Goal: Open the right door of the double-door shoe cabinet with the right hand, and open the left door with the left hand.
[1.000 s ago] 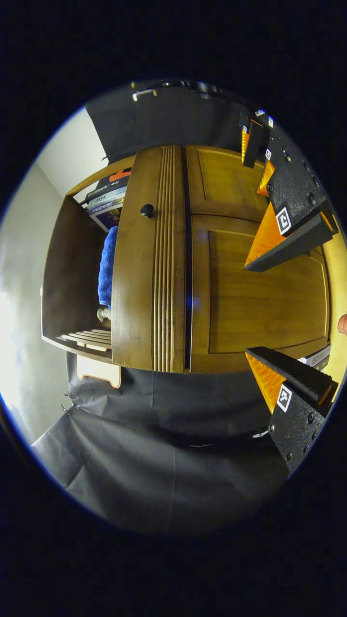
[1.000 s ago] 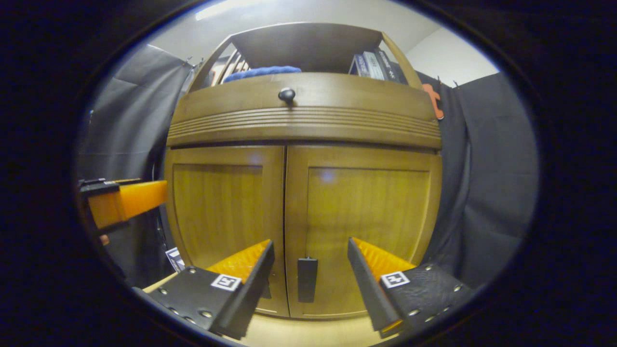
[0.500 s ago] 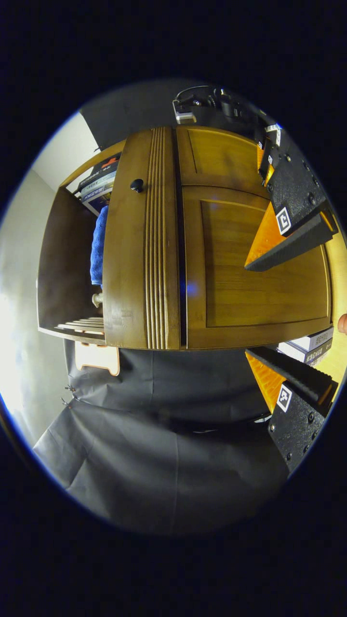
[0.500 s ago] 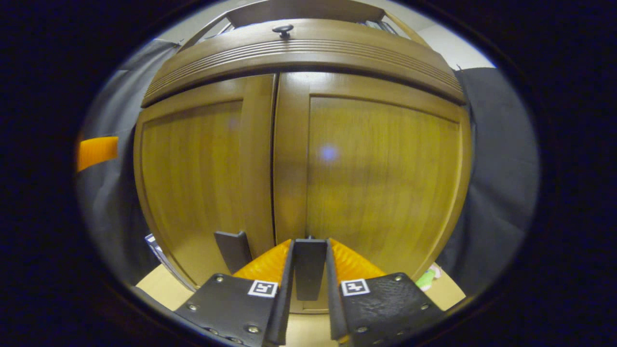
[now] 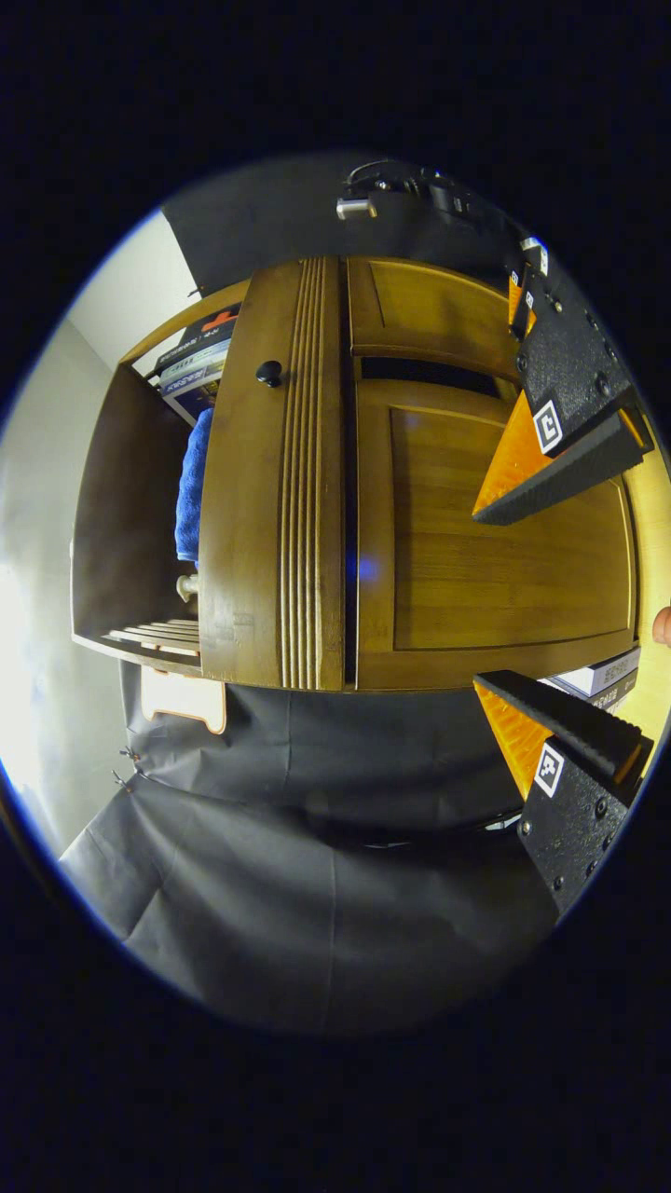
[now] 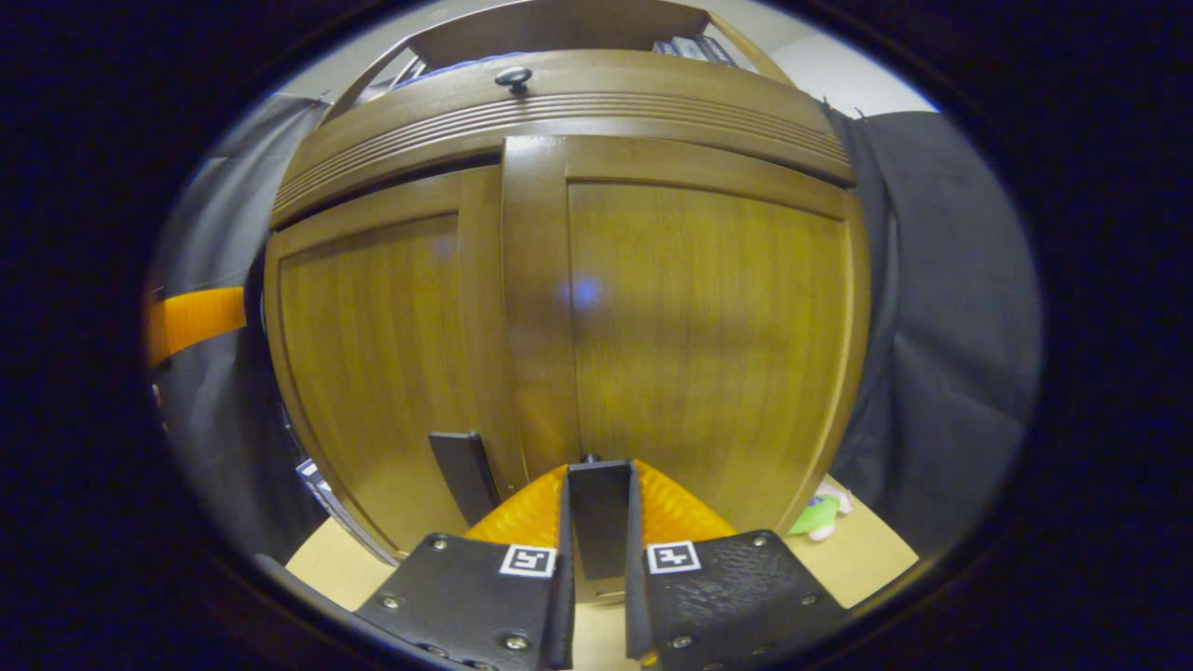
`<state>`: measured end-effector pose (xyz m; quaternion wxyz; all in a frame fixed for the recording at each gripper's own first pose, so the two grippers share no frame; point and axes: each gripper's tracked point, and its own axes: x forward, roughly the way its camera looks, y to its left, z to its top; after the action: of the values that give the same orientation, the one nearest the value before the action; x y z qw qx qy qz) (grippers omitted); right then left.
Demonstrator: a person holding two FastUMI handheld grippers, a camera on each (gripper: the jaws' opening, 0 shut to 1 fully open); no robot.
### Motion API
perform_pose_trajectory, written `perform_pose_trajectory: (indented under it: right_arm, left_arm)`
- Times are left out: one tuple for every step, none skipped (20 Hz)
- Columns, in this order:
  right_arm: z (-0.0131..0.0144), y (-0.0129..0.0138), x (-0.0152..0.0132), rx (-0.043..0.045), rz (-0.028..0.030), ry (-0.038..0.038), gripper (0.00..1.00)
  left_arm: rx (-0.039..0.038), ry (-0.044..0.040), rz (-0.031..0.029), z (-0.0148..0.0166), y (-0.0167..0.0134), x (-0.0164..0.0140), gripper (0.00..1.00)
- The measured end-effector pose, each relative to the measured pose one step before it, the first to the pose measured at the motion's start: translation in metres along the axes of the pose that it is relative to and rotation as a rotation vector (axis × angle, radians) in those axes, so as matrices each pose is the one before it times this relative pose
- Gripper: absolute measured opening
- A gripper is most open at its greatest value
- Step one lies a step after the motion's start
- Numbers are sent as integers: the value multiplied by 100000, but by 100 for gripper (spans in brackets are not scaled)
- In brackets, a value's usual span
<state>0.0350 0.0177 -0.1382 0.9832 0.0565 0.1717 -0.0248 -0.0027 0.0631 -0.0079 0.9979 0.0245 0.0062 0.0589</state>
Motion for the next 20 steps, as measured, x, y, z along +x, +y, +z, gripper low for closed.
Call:
perform_pose_trajectory:
  right_arm:
    - [-136,-324,-741,619,-520,13,21]
    - [-118,-396,-731,159,-609,62,22]
    - [-74,-342,-761,65,-671,148,21]
    - [-34,-476,-741,433,-805,135,21]
    - [-73,-437,-634,496,-785,56,21]
    - [52,-568,-685,596,-807,51,21]
    - [-202,-504,-812,573,-701,27,21]
    - [-178,-675,-825,480,-767,24,21]
    - [11,-690,-744,415,-810,72,21]
    - [-161,-616,-712,580,-779,68,21]
    - [-60,-716,-619,839,-803,141,21]
    - [-142,-409,-59,1044,-722,192,21]
    - [-145,-717,-550,926,-682,93,20]
    - [-106,-759,-560,545,-606,225,20]
    - [34,-700,-455,185,-543,76,20]
    - [-111,-780,-446,-32,-664,161,20]
    - [102,-791,-368,-189,-654,-23,20]
    - [9,-793,-435,-104,-809,-69,20]
    - [154,-786,-254,71,-626,35,20]
    - [160,-719,-238,305,-99,-15,20]
  left_arm:
    - [438,-268,-810,148,-319,-230,94]
    - [415,-71,-1163,18,-459,-199,94]
    - [217,50,-1399,65,-565,-229,94]
    - [77,-4,-1557,0,-683,-232,95]
    - [-19,50,-1479,97,-690,-228,95]
    - [-70,-25,-1666,26,-791,-217,95]
    - [54,-102,-1931,118,-904,-192,97]
    - [43,-95,-1448,59,-770,-213,95]
    - [-33,-64,-1609,84,-887,-140,95]
    - [-177,21,-1696,-1,-942,-95,95]
    - [-348,169,-1818,23,-1073,-61,95]
    - [-422,132,-1639,-49,-1008,-44,94]
    - [-403,208,-1522,2,-1005,-37,94]
    - [-379,92,-1459,-14,-968,-59,95]
    - [-158,264,-1293,-13,-975,-63,95]
    - [53,250,-1283,-122,-922,24,95]
    - [160,212,-1042,-20,-884,-20,95]
    - [188,151,-853,-73,-719,-17,95]
    - [62,85,-671,-2,-727,22,95]
    - [-59,82,-621,-44,-664,18,95]
